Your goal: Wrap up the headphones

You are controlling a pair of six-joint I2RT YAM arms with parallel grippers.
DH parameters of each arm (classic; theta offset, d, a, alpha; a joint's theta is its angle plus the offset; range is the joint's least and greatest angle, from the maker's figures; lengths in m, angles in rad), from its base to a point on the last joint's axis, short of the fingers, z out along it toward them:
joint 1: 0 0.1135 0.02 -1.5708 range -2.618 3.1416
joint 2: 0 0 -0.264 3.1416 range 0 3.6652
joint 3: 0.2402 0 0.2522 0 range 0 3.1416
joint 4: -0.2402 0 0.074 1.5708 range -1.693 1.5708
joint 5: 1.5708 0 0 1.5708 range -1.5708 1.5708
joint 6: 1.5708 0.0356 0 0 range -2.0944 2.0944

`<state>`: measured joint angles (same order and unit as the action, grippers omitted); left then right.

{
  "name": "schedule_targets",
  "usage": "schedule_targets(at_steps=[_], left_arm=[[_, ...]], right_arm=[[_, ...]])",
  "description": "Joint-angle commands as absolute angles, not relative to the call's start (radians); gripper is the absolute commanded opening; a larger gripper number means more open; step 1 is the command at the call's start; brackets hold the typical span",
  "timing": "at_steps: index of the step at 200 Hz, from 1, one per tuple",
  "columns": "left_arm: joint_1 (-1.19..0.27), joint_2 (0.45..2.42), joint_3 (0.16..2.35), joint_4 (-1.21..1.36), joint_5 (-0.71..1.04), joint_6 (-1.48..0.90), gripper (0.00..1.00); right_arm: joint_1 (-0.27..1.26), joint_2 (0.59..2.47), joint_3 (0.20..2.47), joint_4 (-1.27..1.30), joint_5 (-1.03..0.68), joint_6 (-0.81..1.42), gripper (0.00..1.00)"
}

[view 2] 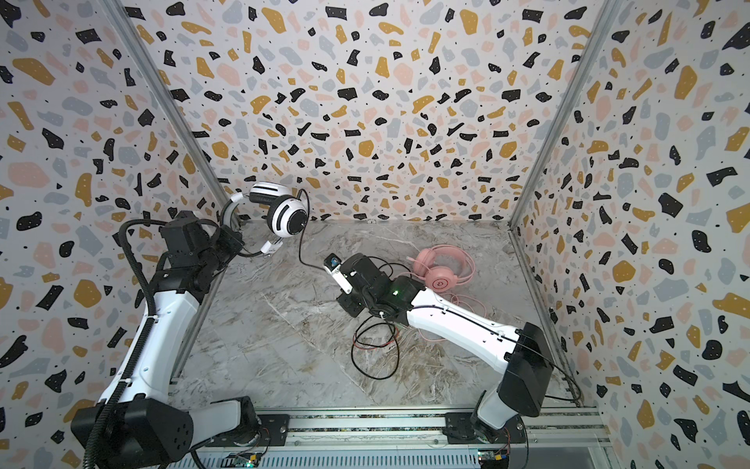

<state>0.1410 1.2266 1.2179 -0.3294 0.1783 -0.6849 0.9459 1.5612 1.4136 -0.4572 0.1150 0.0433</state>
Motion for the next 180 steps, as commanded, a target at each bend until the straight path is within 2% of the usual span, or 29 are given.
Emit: schedule_targets(at_steps=[1,33,64,143,180], left_arm=[[0.137,1.191,1.247,-0.285,0.328,-0.565,0.00],[0.136,1.186,1.242,-0.287,0.524,-0.489,0.00],[0.128,1.180,1.221,-0.340,0.674,-0.410,0.00],[0.026,1.136,1.221,-0.522,0.698,-0.255,0.00],[0.026,1.080,1.173,-0.348,0.643,-0.468,0.00]], right_arm=[[0.862,1.518,1.393,-0.462,0.072,0.086,0.09],[0.728,1.543,1.389,-0.478,0.000,0.095,0.08],[0.669,1.594,1.445,-0.471,-0.060,0.067,0.09],[0.560,1.772,1.695,-0.481,-0.151,0.042,0.09],[0.601,1.750,1.592,-0.420,-0.238,0.101,0.09]])
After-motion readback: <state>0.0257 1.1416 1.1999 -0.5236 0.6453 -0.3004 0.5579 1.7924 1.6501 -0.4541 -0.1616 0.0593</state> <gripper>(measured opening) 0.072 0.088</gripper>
